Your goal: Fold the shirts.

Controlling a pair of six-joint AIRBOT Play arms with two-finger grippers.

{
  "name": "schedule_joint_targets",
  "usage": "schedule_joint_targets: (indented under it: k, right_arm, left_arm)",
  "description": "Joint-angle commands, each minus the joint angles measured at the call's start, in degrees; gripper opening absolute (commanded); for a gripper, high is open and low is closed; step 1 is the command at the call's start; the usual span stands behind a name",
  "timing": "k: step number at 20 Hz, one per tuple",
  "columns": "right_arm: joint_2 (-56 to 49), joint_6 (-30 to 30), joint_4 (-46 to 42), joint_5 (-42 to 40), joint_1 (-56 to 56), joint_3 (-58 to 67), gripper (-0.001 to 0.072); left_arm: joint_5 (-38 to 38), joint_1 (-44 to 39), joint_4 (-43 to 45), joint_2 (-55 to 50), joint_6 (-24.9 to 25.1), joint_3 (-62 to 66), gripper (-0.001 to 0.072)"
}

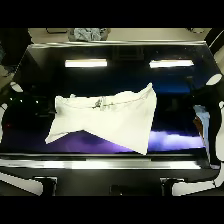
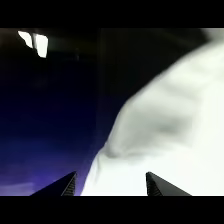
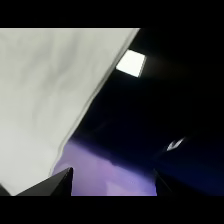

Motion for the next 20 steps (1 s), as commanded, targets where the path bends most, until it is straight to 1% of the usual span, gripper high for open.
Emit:
schedule_joint_targets:
  k: [1, 5, 6, 7, 8, 9, 10, 11, 13, 14, 15, 16, 18, 20]
  right_arm:
    - [3.5, -1.4, -3.0, 3.7, -1.5, -8.7, 0.0614]
    - [7.5, -3.0, -3.2, 1.9, -1.5, -14.5, 0.0614]
    - [9.1, -3.7, -3.2, 1.3, -1.5, -16.6, 0.0613]
    - [10.8, -3.8, -3.2, 0.4, -1.5, -19.1, 0.0613]
    - [13.0, -3.8, -3.2, -0.9, -1.2, -22.5, 0.0614]
    - [15.0, -3.8, -3.0, -2.4, -0.5, -26.4, 0.0614]
    - [16.7, -3.7, -2.4, -3.7, 0.8, -30.1, 0.0614]
    - [18.1, -3.7, -0.7, -5.4, 2.8, -34.1, 0.0616]
    - [19.3, -4.2, 4.1, -8.3, 7.7, -40.8, 0.0681]
    - [19.3, -4.2, 4.5, -10.5, 9.5, -43.5, 0.0681]
    - [19.3, -2.8, 5.1, -12.9, 10.8, -46.0, 0.0670]
    - [19.3, -2.6, 7.8, -14.2, 11.5, -47.8, 0.0670]
    - [19.3, -4.6, 14.4, -15.5, 13.2, -50.2, 0.0670]
    - [19.3, -3.9, 15.8, -19.4, 16.2, -50.7, 0.0669]
  left_arm:
    - [3.3, 1.4, -6.9, 0.0, 3.6, -5.9, 0.0524]
    - [9.4, 0.5, -8.5, -0.1, 3.6, -5.9, 0.0514]
    - [10.3, 0.5, -8.5, -0.1, 3.6, -5.9, 0.0461]
    - [10.7, 0.4, -8.5, -0.1, 3.3, -5.9, 0.0384]
    - [10.7, 0.3, -8.5, -0.2, 3.4, -5.9, 0.0328]
    - [10.7, 0.2, -8.5, -0.2, 3.4, -5.9, 0.0250]
    - [10.5, 0.2, -8.5, -0.1, 3.4, -5.9, 0.0024]
    - [10.3, 0.2, -8.5, -0.1, 3.4, -5.9, 0.0029]
    - [9.0, 0.2, -8.5, 0.2, 3.4, -5.9, 0.0029]
    - [8.6, 0.2, -8.5, 0.5, 3.5, -5.9, 0.0029]
    - [8.3, 0.2, -8.5, 1.0, 3.5, -5.9, 0.0029]
    - [8.2, 0.2, -8.5, 1.7, 3.5, -5.9, 0.0029]
    - [8.2, 0.2, -8.5, 3.0, 3.6, -5.9, 0.0029]
    - [8.2, 0.2, -8.5, 4.4, 3.6, -5.9, 0.0029]
